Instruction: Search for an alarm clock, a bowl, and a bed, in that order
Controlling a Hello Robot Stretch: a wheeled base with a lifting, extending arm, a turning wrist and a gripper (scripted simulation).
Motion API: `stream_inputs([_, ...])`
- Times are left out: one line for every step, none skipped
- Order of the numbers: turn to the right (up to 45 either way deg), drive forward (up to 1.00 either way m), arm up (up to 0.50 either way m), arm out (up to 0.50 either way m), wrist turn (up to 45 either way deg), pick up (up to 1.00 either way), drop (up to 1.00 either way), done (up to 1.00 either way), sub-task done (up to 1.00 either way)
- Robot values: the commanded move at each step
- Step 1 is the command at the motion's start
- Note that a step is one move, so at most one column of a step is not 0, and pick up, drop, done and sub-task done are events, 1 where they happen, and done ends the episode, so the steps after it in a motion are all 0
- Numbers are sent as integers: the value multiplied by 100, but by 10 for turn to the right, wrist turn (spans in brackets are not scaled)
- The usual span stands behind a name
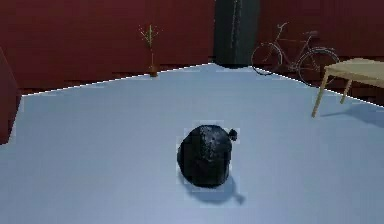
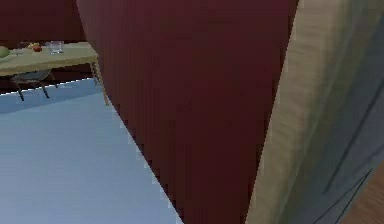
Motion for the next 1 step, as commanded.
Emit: stream_inputs([450, 0, 0, 0, 0, 0, 0, 0, 0])
